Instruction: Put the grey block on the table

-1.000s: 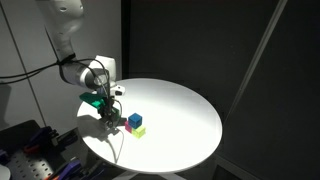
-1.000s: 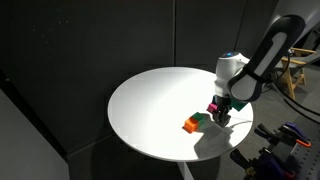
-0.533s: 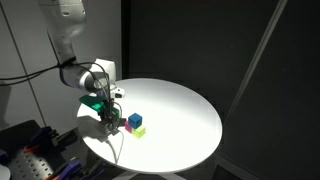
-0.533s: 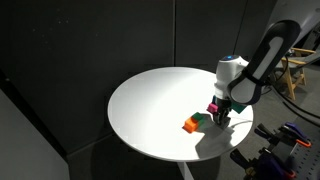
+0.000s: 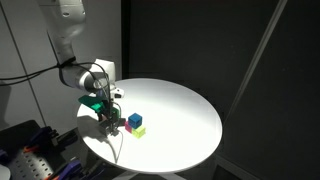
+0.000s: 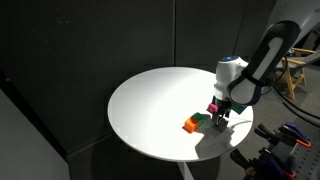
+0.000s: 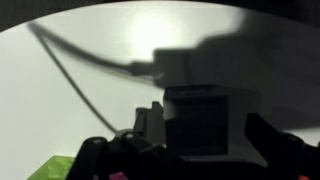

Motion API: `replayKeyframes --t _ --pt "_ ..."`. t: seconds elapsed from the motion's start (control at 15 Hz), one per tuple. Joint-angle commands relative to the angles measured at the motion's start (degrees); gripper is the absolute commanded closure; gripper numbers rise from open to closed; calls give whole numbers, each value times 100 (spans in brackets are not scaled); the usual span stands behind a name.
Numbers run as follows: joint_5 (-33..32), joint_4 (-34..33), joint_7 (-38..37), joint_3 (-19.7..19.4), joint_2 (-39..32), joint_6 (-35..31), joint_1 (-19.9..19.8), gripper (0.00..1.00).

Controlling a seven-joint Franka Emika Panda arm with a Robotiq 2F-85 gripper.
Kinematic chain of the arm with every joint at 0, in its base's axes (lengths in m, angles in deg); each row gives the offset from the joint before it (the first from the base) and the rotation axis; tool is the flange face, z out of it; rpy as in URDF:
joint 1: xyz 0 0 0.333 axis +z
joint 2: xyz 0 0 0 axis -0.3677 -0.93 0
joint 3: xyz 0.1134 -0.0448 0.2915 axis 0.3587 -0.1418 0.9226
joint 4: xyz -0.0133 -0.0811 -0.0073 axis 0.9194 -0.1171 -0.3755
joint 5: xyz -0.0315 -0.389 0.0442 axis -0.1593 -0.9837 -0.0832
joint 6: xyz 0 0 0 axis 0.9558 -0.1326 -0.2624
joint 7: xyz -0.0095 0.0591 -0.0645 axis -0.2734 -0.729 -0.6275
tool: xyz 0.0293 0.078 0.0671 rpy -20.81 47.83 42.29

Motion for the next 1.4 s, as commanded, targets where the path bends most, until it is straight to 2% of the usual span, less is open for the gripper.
replayKeyframes --t 0.0,0.47,1.33 --pt "168 50 180 74 252 318 -72 0" --pt "116 -2 93 99 656 982 -23 0" --pt "94 45 -119 391 1522 1190 41 0"
